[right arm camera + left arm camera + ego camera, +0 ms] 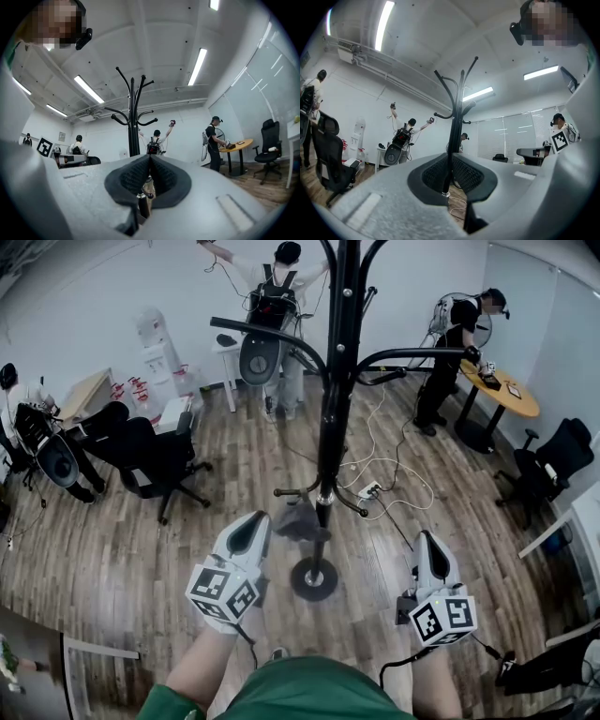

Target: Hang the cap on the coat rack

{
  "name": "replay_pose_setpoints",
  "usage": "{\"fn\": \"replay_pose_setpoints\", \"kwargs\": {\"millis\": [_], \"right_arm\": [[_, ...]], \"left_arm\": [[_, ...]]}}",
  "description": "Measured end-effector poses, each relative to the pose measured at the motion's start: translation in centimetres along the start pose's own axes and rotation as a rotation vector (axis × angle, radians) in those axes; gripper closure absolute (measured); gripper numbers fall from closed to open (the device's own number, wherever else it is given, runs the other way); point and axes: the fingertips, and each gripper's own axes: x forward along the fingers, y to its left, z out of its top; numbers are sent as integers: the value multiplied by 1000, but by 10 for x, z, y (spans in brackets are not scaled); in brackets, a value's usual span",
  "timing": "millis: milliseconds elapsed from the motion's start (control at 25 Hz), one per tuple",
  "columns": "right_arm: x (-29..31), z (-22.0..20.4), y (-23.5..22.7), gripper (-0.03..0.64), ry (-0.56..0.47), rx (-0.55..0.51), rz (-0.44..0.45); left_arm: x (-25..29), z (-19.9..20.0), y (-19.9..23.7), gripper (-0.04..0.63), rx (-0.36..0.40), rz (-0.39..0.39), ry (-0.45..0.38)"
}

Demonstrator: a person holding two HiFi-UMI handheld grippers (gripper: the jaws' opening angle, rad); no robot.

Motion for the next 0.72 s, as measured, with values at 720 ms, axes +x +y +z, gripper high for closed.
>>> {"fn": "replay_pose_setpoints", "kwargs": {"millis": [720], "right_arm": [[-2, 4, 23, 614, -9, -89, 23]], "left_arm": [[-9, -5, 10, 557, -16, 1, 17]]}}
